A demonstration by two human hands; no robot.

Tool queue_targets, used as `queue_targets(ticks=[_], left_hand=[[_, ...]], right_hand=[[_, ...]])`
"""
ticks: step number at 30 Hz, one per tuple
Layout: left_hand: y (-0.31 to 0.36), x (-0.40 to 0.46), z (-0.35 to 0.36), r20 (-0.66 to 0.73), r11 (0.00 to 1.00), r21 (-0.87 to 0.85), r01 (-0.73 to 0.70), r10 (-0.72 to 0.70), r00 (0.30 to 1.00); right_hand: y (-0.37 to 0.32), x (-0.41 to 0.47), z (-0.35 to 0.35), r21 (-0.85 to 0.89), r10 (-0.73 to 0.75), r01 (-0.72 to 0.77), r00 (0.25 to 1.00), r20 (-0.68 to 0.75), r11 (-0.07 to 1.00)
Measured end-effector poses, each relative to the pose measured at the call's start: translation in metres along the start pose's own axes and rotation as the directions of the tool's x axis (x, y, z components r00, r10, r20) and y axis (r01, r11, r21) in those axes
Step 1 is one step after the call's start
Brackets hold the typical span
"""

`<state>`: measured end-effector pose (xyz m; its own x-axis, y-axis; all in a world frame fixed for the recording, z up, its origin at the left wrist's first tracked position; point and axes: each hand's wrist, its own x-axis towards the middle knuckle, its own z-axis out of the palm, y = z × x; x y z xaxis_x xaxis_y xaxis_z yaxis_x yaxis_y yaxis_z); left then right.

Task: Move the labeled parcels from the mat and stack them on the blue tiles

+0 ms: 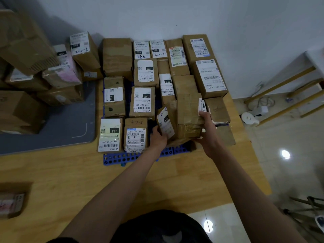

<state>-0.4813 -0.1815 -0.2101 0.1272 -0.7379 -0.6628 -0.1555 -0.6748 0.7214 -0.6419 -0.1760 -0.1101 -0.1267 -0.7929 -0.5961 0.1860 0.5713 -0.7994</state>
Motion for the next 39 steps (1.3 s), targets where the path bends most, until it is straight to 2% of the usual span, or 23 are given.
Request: queue_targets(ticks=[3,8,15,19,21,23,27,30,32,34,36,39], left_hand=[[0.005,-0.001,0.0,0.017,0.997,0.048,-0.066,0.066,0.998],[0.013,-0.005,0.001,0.17,0.999,0.034,-0.027,0.021,0.985],[0.024,-0.01,-0.016,0.29,0.998,0.055,-0.018,0.001,0.957],[0.031,-0.017,-0.038,0.234,0.994,-0.105,0.008,0.017,0.972],[0.036,-0.023,-0.053,0.197,0.977,-0.213,-0.021,0.064,0.978],[0.04,-0.027,-0.066,0.121,0.966,-0.248,-0.07,0.103,0.987],[0.039,-0.026,-0.088,-0.093,0.98,-0.164,-0.117,0.102,0.99],[0.028,-0.02,-0.097,-0.201,0.968,0.075,-0.24,0.251,0.947],[0.021,-0.018,-0.103,-0.158,0.848,0.401,-0.345,0.436,0.886],[0.012,-0.016,-0.108,0.032,0.641,0.65,-0.409,0.514,0.857],[0.003,-0.018,-0.11,0.183,0.483,0.778,-0.401,0.437,0.881],[-0.008,-0.022,-0.108,0.188,0.335,0.886,-0.321,0.374,0.908]], right_hand=[[0.0,-0.001,0.0,-0.006,-0.018,0.018,1.0,-0.015,1.0],[-0.001,-0.004,0.001,-0.068,-0.058,0.055,0.998,-0.04,0.996],[0.002,-0.007,0.014,-0.181,-0.155,0.148,0.988,-0.021,0.972],[0.005,-0.006,0.034,-0.249,-0.193,0.19,0.981,0.01,0.95],[0.008,-0.008,0.043,-0.272,-0.192,0.193,0.981,0.031,0.943],[0.011,-0.01,0.049,-0.31,-0.188,0.195,0.981,0.053,0.93],[0.02,-0.013,0.063,-0.453,-0.186,0.212,0.977,0.1,0.866],[0.029,-0.017,0.073,-0.667,-0.206,0.236,0.971,0.125,0.707],[0.035,-0.019,0.078,-0.802,-0.267,0.257,0.955,0.126,0.54],[0.038,-0.02,0.083,-0.873,-0.323,0.261,0.938,0.129,0.411],[0.04,-0.019,0.087,-0.91,-0.343,0.247,0.931,0.127,0.333],[0.044,-0.018,0.091,-0.942,-0.37,0.221,0.922,0.117,0.253]])
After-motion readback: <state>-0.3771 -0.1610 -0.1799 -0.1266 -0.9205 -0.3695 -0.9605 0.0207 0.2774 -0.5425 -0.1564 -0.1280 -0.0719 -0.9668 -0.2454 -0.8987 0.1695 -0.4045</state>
